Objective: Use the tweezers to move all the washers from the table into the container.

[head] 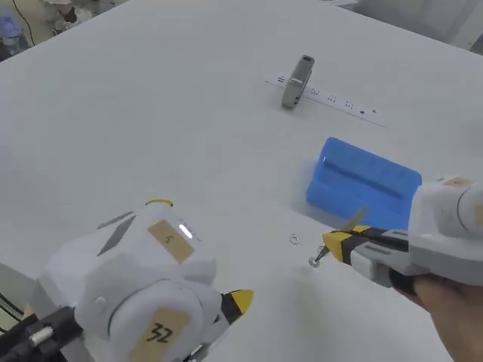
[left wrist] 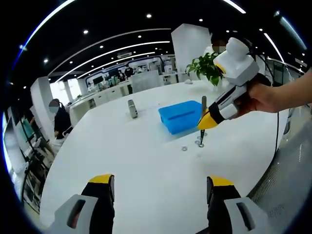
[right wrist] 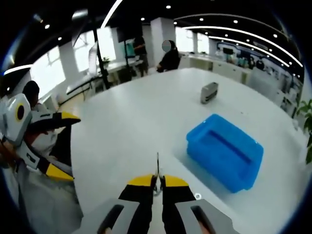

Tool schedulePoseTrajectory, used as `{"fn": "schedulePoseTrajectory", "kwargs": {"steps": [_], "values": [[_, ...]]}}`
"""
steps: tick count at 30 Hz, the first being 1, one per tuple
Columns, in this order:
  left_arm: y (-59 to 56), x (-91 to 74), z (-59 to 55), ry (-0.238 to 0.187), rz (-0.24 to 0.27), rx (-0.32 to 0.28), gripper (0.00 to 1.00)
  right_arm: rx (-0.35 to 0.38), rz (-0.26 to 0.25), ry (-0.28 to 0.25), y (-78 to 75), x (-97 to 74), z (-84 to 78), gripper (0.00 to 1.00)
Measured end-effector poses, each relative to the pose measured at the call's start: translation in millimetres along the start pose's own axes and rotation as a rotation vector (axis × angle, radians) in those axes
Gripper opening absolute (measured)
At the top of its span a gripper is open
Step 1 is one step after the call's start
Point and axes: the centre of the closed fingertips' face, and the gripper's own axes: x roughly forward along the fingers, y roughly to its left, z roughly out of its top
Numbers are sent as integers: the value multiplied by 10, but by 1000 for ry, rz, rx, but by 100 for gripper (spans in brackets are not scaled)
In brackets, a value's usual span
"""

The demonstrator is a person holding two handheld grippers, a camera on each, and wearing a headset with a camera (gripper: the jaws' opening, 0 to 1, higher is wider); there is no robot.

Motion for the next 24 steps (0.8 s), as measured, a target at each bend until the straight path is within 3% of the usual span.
{"fn": "schedulePoseTrajectory", "kwargs": {"steps": [5,9,17,19,24], "values": [[0,8,-2,2,-2,-5,83,-9,-23,-39,-72,-67,169,2],[-3,-5,24,-12,-10,-18,80,-31,-42,-66,-136,-111,307,2],[-35,38,-52,31,-19,-5,84,-71,-96,-120,-423,-110,589,2],[-62,42,-51,32,-31,0,86,-66,-101,-127,-479,-86,625,2],[-100,47,-50,32,-47,9,89,32,-113,-171,-671,21,708,2]]}}
